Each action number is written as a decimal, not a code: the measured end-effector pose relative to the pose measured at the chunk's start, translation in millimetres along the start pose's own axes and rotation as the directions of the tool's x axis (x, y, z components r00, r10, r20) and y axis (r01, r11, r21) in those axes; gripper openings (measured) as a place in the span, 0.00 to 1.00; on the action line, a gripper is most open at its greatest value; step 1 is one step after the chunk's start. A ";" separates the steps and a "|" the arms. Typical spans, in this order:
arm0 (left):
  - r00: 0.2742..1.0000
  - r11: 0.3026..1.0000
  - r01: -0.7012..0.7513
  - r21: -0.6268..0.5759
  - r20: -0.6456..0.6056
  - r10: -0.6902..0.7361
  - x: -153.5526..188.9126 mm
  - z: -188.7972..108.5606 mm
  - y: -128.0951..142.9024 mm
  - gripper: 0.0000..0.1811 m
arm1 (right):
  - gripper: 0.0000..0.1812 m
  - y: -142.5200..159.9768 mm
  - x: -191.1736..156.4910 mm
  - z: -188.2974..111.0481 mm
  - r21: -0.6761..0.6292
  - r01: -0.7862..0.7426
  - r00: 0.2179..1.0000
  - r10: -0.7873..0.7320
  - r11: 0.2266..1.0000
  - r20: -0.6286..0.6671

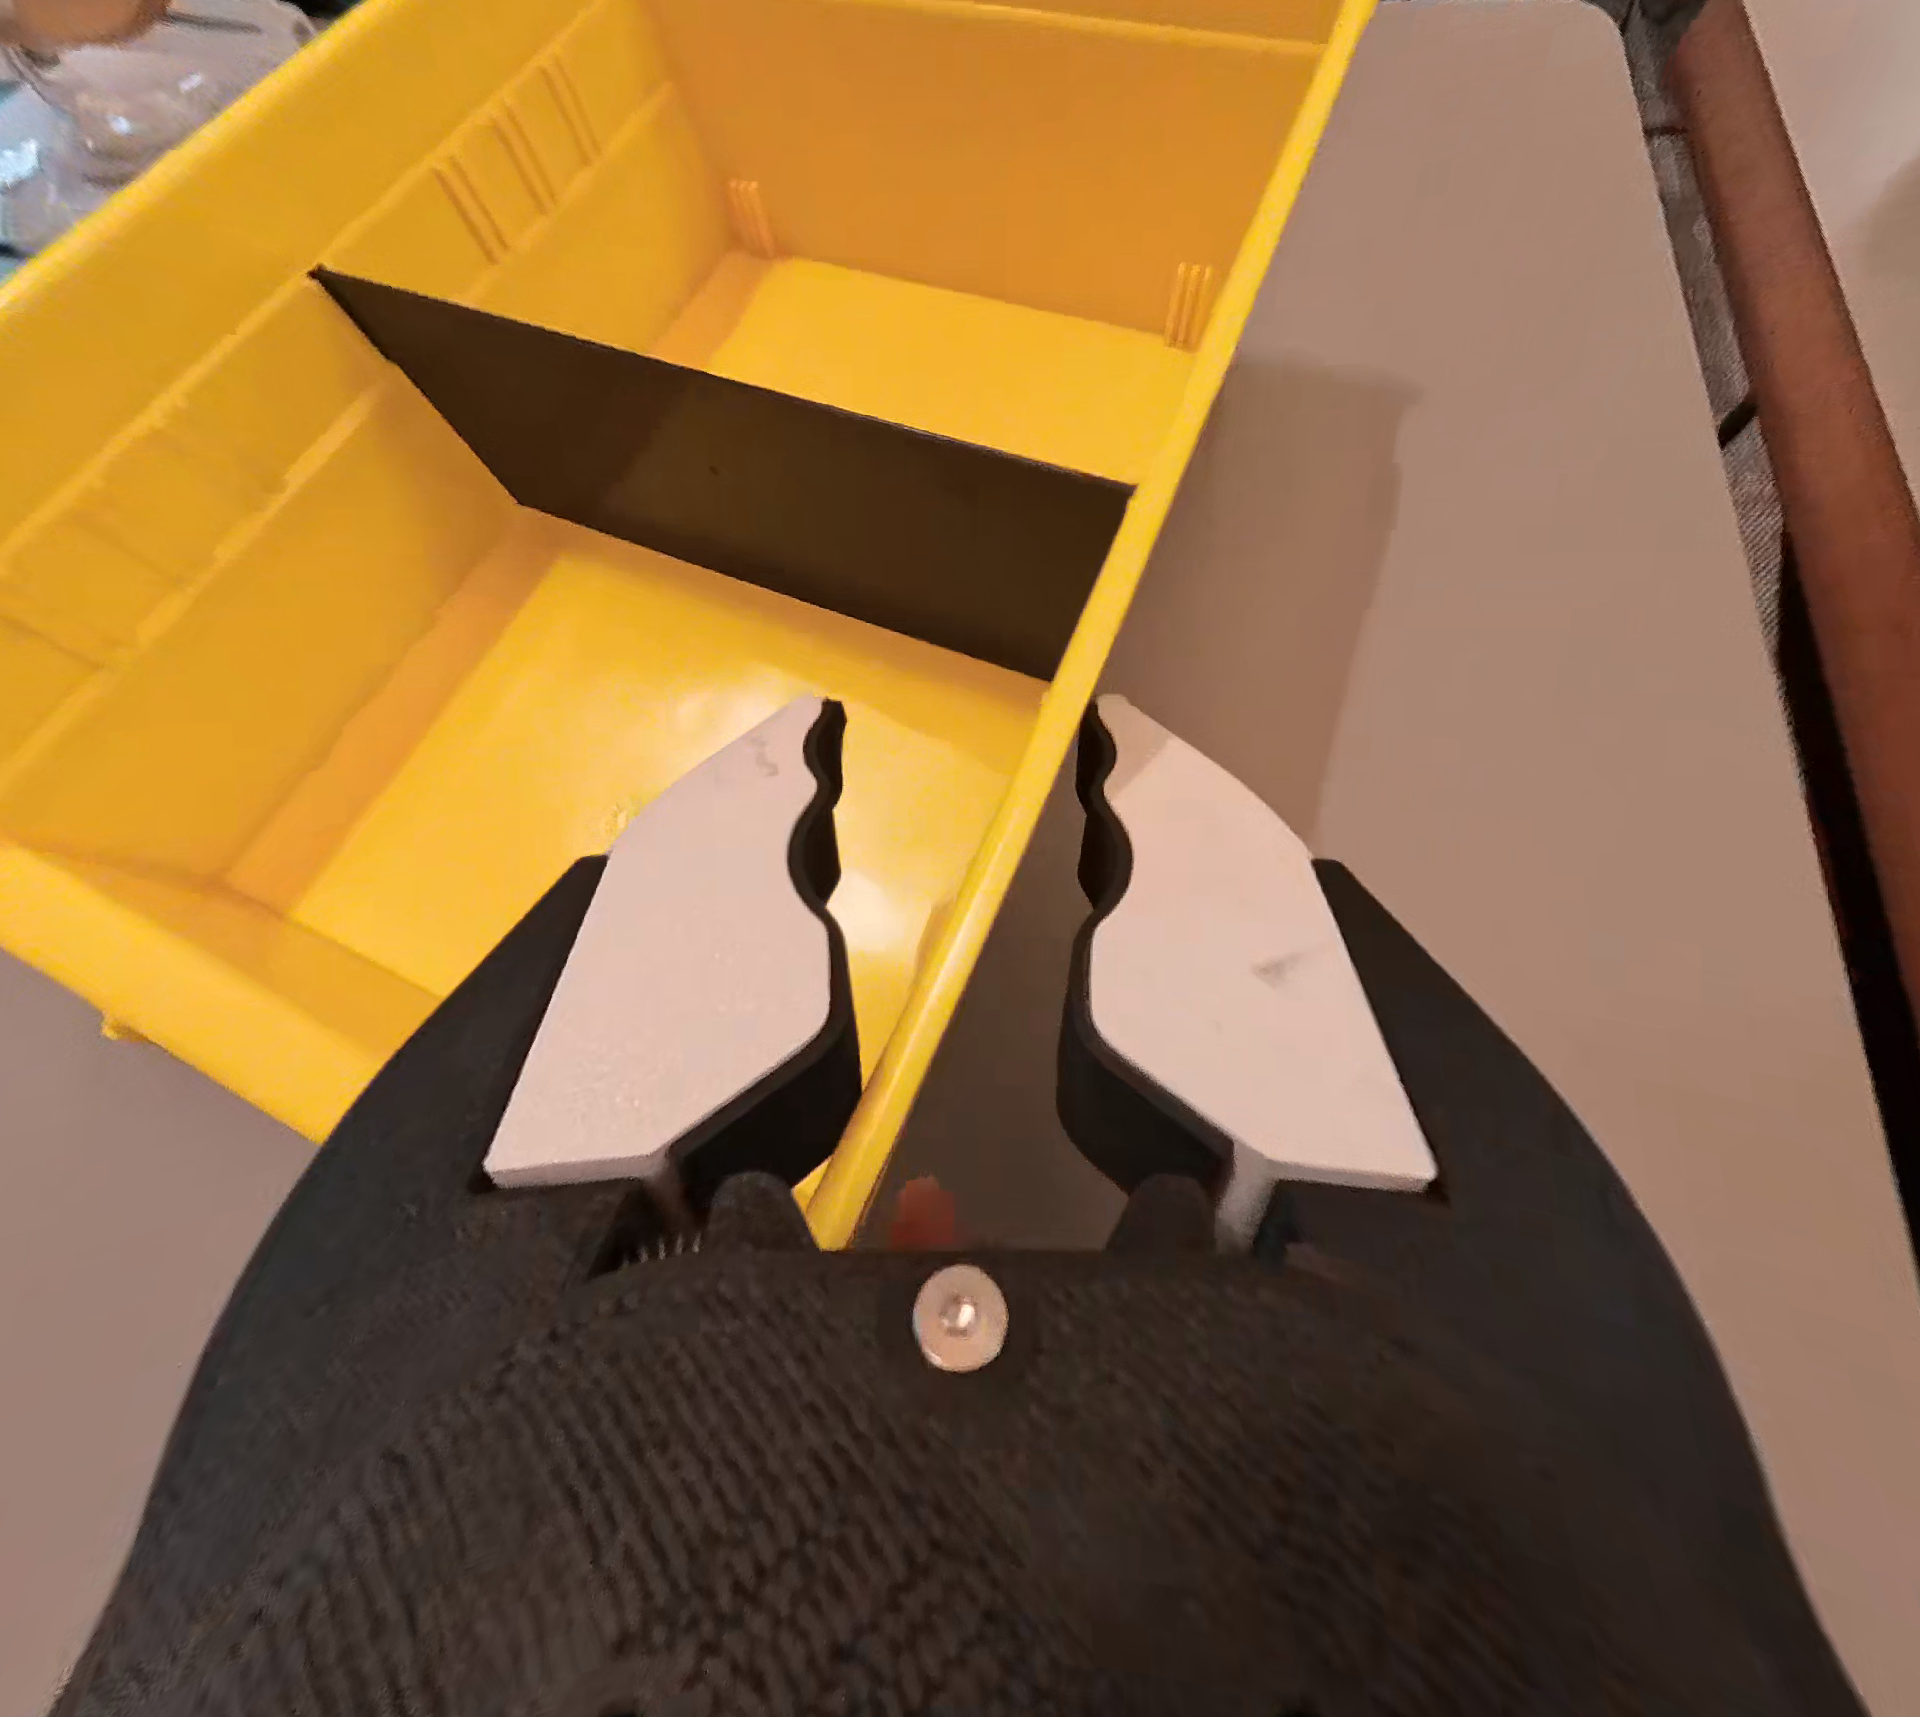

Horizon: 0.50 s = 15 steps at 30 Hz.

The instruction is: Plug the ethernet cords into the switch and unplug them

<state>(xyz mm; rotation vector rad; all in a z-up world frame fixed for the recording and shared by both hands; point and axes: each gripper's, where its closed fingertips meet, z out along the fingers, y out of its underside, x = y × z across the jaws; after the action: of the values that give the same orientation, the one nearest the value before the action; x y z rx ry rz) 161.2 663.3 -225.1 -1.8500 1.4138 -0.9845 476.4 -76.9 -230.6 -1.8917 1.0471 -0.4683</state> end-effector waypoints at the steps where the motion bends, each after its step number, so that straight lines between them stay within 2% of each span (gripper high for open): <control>1: 0.998 0.998 -0.055 0.011 0.023 0.055 -1.0 -2.8 -4.2 0.25 | 0.26 -2.6 -0.6 -1.4 0.011 0.027 1.000 -0.027 1.000 -0.008; 4: 0.950 0.972 -0.235 0.002 0.213 0.229 -17.1 -16.5 -19.4 0.34 | 0.47 -24.2 8.2 -19.1 0.114 0.064 0.993 -0.052 0.991 -0.111; 5: 0.909 0.953 -0.302 -0.022 0.293 0.295 -23.2 -24.2 -26.0 0.36 | 0.51 -33.5 9.9 -30.2 0.155 0.092 0.987 -0.070 0.984 -0.144; 6: 0.861 0.924 -0.380 -0.049 0.347 0.373 -24.3 -32.1 -32.5 0.44 | 0.55 -39.9 10.3 -43.0 0.173 0.131 0.979 -0.099 0.976 -0.179; 8: 0.765 0.842 -0.534 -0.075 0.382 0.519 -11.4 -42.8 -45.5 0.43 | 0.59 -49.9 7.2 -68.8 0.200 0.198 0.957 -0.145 0.960 -0.253; 10: 0.687 0.739 -0.666 -0.107 0.298 0.663 16.2 -40.8 -45.0 0.40 | 0.62 -53.4 -12.0 -88.5 0.230 0.242 0.951 -0.183 0.943 -0.250; 12: 0.630 0.639 -0.755 -0.143 0.108 0.769 47.8 -30.9 -30.1 0.44 | 0.63 -48.2 -48.4 -100.1 0.262 0.251 0.965 -0.220 0.932 -0.143; 15: 0.569 0.549 -0.821 -0.157 -0.152 0.808 79.8 -15.8 -14.4 0.50 | 0.64 -31.5 -108.6 -115.2 0.311 0.221 0.965 -0.254 0.924 0.069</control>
<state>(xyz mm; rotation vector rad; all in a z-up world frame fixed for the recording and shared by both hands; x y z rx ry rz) 167.9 589.2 -189.1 -1.0032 2.1794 -0.3942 352.5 -41.1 -133.6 -1.7527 0.6351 -0.6208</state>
